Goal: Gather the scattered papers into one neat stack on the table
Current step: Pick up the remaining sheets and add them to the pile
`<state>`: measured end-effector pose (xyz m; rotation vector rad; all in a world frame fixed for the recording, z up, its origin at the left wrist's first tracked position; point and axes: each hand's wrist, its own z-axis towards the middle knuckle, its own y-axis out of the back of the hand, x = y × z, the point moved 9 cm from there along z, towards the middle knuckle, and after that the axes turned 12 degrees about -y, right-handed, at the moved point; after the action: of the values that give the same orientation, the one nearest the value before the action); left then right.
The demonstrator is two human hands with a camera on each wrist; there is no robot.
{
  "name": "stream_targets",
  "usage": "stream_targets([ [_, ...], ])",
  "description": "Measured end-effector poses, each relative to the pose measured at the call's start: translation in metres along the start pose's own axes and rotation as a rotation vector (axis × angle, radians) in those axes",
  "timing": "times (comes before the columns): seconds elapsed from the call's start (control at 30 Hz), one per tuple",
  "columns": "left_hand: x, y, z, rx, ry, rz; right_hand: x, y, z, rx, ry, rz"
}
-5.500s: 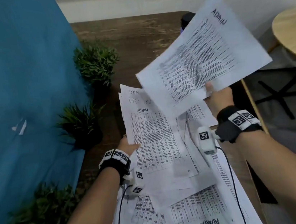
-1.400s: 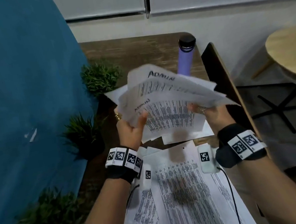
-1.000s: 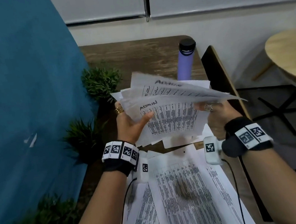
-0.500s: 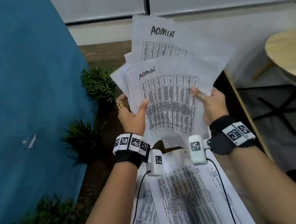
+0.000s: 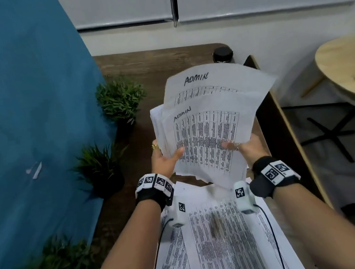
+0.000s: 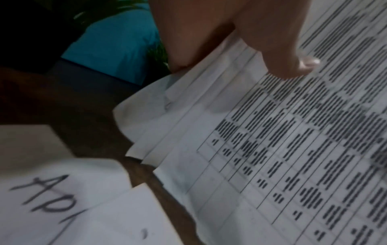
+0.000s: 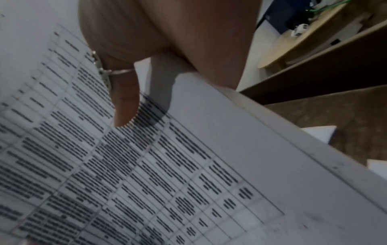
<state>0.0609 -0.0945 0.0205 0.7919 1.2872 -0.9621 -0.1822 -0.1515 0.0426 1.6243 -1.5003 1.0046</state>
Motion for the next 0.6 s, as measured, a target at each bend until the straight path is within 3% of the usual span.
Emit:
stream_targets([
  [0.2, 0.017, -0.002, -0.008, 0.072, 0.140, 0.047, 0.001, 0.000, 0.004, 0.001, 0.016, 0.139],
  [0.33, -0.006, 0.009, 0.006, 0.014, 0.059, 0.001, 0.024, -0.003, 0.004, 0.120, 0.132, 0.243],
  [0.43, -0.015, 0.010, 0.008, 0.016, 0.007, -0.004, 0.022, -0.014, 0.007, 0.175, 0.116, 0.154],
  [0.6, -0.010, 0.012, -0.003, -0.064, -0.001, 0.059, 0.024, -0.013, 0.000, -0.016, 0.137, -0.007],
])
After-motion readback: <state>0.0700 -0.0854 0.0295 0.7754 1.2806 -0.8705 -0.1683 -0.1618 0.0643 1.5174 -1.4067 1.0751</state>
